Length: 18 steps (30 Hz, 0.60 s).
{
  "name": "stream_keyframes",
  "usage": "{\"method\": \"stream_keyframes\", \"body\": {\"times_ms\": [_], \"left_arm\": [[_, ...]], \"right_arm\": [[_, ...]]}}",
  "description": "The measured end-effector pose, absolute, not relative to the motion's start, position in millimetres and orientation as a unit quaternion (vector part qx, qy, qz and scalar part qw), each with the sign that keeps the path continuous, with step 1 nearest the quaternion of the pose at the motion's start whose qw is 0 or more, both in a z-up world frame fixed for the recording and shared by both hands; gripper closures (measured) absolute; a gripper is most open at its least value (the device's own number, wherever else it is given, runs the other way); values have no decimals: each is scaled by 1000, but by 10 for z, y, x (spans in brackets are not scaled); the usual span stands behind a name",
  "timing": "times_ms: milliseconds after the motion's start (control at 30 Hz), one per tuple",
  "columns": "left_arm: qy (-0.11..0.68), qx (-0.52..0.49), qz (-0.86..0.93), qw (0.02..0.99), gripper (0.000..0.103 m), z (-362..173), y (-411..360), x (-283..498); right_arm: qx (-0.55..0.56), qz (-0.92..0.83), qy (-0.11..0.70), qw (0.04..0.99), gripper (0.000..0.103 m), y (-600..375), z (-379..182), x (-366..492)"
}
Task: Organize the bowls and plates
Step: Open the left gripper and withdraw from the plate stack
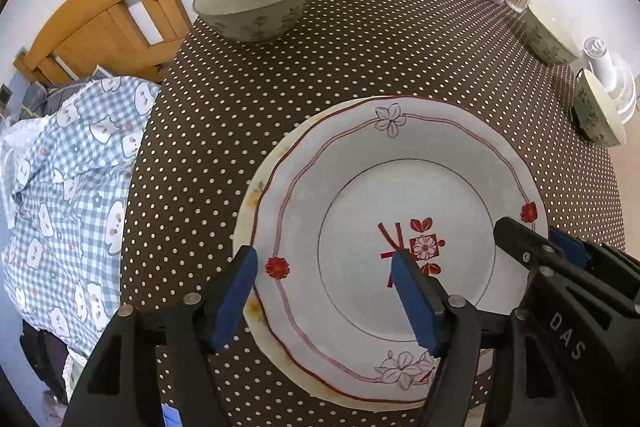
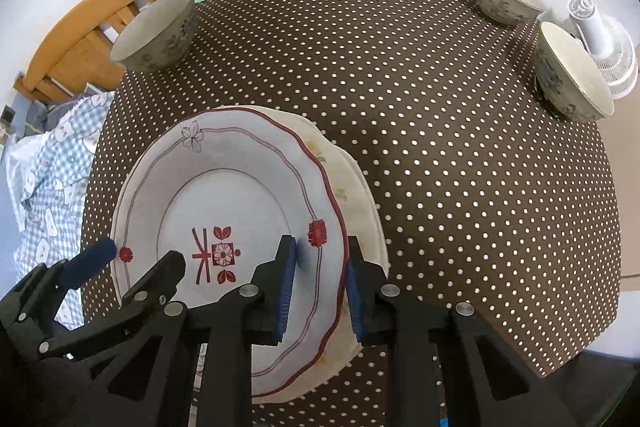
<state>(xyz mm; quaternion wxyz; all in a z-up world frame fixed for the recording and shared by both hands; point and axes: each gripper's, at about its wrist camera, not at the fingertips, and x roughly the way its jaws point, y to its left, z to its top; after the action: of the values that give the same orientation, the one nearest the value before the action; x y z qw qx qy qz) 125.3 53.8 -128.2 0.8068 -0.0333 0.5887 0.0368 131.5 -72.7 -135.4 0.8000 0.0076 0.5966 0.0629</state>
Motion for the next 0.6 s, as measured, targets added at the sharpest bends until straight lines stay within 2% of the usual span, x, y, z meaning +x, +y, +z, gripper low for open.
{"method": "stream_keyframes", "body": {"times_ms": [333, 500, 600], "left_arm": [[588, -44, 17, 807, 25, -1318, 637, 1224], [587, -39, 9, 809, 24, -1332, 671, 1194], [585, -37, 0, 810, 24, -1308, 666, 1182]], "right_arm": [[-21, 27, 584, 811, 71, -555, -1390, 1246], [-14, 0, 586, 810, 51, -607, -1398, 1216], [3, -5, 590, 807, 48, -682, -1391, 1195]]}}
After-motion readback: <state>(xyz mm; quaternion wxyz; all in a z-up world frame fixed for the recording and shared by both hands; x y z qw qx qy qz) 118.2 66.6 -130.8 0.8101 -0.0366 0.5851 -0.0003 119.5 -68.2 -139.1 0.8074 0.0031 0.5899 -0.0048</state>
